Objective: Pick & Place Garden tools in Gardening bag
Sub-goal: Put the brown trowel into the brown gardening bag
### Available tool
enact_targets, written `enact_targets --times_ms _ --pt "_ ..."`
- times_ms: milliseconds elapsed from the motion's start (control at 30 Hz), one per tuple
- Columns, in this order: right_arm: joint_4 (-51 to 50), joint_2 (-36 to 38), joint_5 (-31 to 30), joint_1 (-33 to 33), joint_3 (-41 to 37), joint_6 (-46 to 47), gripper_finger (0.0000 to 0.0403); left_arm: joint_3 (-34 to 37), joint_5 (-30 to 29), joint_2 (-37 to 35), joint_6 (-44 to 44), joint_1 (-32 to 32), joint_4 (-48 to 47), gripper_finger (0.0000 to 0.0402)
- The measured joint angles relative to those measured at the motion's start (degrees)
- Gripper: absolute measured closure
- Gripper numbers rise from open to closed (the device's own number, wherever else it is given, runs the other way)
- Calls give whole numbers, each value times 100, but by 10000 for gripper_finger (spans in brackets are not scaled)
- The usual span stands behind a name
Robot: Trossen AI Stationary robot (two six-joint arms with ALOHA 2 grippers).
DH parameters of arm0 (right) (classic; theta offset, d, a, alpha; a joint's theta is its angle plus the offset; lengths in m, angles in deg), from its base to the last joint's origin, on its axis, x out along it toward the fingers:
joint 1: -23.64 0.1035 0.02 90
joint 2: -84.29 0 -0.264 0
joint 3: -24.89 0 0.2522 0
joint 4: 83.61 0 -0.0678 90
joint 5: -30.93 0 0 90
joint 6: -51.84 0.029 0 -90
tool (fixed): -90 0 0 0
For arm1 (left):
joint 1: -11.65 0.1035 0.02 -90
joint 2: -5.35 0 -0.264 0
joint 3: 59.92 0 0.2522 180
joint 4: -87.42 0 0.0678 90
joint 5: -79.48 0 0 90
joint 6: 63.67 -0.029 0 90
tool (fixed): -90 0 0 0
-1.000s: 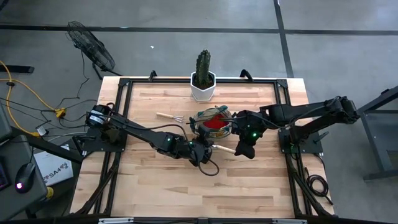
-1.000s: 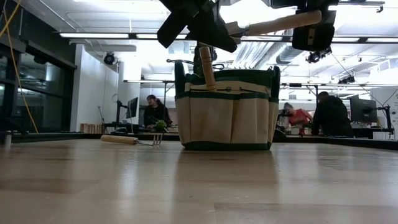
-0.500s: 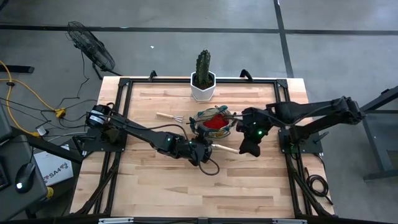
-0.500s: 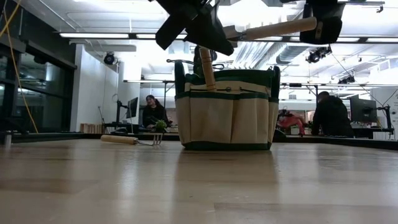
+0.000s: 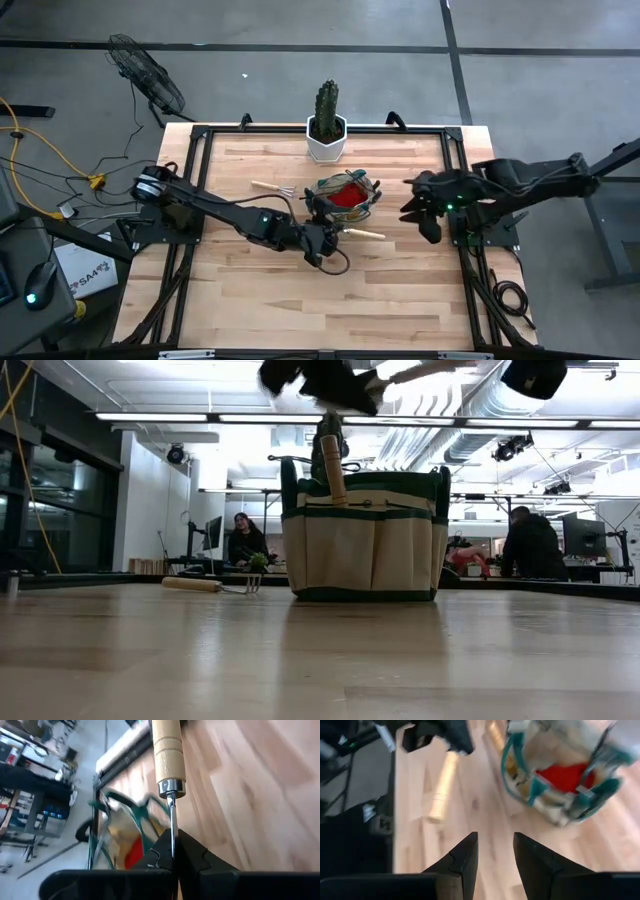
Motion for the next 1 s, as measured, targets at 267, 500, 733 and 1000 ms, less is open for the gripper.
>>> enact_targets --times_ms 267,500,733,1000 --pt "337 381 -1231 860 -497 114 287 -7 852 -70 130 121 850 401" --pt "1126 379 -1857 1338 -808 -323 287 86 1493 -44 133 310 1942 401" --pt "1721 375 -2952 1801 -910 -1089 287 366 1656 -37 146 382 3294 401" --pt "3619 376 -3417 2254 -1068 -2715 287 987 2110 -37 492 452 5268 401"
